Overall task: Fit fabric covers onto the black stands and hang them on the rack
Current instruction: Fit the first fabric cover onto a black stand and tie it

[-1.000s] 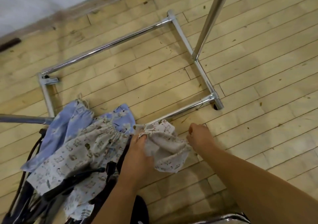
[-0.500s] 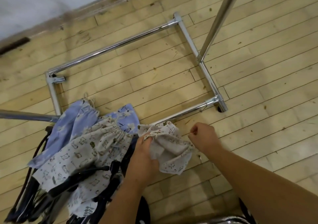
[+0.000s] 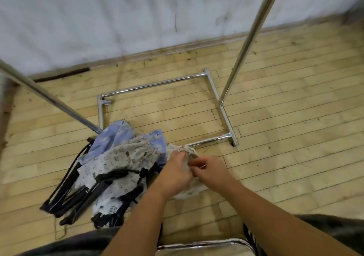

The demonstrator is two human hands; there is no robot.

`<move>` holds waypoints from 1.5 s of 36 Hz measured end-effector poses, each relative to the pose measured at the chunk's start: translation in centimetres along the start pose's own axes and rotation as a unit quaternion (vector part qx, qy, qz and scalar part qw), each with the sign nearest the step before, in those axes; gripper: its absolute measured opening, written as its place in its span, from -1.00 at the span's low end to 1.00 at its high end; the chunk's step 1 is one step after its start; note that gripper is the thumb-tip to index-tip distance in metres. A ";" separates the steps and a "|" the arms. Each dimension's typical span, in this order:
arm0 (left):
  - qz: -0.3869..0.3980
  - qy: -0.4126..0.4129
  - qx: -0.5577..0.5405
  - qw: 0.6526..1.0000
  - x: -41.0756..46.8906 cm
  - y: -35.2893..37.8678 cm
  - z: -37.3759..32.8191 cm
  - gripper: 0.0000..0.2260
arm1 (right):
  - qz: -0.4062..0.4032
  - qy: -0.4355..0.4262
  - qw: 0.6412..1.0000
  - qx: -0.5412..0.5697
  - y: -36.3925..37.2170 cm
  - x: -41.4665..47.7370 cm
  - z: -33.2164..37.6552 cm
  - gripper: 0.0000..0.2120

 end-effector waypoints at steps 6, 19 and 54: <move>0.007 0.023 0.017 1.000 -4.2 -2.8 -2.0 -0.64 | 0.005 -0.084 0.986 -0.142 -1.4 -4.0 3.6 -0.68; 0.064 0.115 0.103 0.986 -11.3 -7.5 -3.6 -0.31 | -0.037 -0.129 0.904 -0.406 -6.9 -10.1 6.2 -0.20; -0.081 -0.247 0.228 0.938 -2.8 -14.4 20.3 -0.37 | -0.002 -0.191 0.943 -0.273 -2.0 -9.0 6.5 -0.23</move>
Point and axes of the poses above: each hand's wrist, its own x-axis towards the middle knuckle, its own y-axis out of the palm, z = x × y, the point moved 7 cm from there along x, towards the middle knuckle, and after that the axes turned 11 degrees about -z, right-handed, at the moved point
